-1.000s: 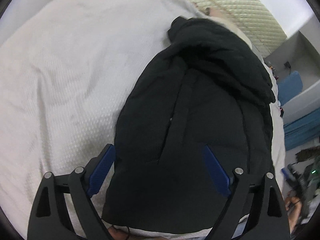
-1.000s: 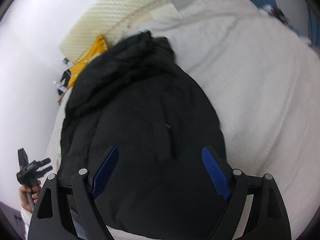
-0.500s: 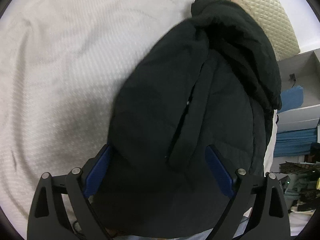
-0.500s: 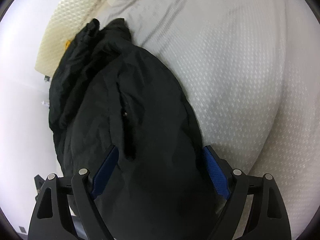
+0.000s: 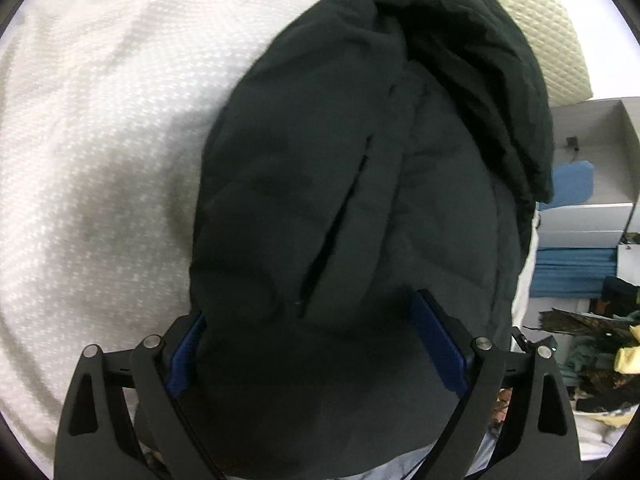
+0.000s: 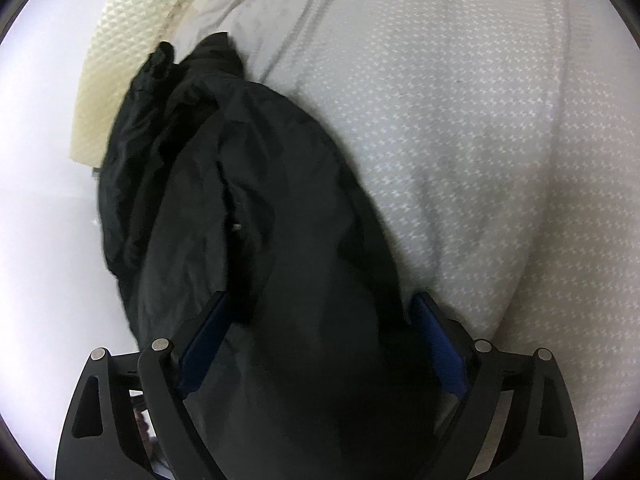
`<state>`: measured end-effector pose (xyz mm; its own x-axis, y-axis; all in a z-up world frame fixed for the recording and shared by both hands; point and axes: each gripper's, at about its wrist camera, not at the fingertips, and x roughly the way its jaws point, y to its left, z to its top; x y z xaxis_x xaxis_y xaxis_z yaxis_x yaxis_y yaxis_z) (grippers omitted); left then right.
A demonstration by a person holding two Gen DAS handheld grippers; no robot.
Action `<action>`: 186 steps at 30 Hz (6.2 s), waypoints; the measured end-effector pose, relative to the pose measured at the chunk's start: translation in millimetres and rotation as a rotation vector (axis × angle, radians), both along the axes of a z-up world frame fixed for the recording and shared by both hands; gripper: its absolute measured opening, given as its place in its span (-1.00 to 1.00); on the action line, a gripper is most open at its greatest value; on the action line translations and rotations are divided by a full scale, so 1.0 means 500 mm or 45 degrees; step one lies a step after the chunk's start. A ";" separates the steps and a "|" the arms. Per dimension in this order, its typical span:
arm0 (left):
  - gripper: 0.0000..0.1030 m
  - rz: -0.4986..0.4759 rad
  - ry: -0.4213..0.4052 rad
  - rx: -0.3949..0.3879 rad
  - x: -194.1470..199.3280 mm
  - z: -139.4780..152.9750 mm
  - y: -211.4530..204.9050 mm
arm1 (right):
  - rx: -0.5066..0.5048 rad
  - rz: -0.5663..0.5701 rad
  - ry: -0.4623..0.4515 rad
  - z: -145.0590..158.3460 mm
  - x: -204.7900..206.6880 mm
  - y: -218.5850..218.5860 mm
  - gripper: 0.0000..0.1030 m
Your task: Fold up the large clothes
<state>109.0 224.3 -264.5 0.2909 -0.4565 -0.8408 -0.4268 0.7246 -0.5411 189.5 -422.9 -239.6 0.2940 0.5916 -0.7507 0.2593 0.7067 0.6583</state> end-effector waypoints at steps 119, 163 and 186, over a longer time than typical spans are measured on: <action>-0.52 0.032 -0.306 -0.141 0.075 0.267 0.046 | 0.343 0.025 -0.387 0.250 0.119 0.102 -0.80; -0.21 0.263 -0.259 -0.111 0.263 0.177 0.147 | 0.575 -0.076 -0.318 0.134 0.290 0.021 0.15; 0.51 -0.115 -0.774 0.601 0.106 0.442 -0.028 | -0.278 0.266 -0.865 0.450 0.103 0.180 0.51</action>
<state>162.1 210.4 -43.7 0.7421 -0.1334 -0.6569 -0.0822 0.9545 -0.2867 241.2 -333.1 -14.7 0.6330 0.5442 -0.5505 -0.3091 0.8297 0.4648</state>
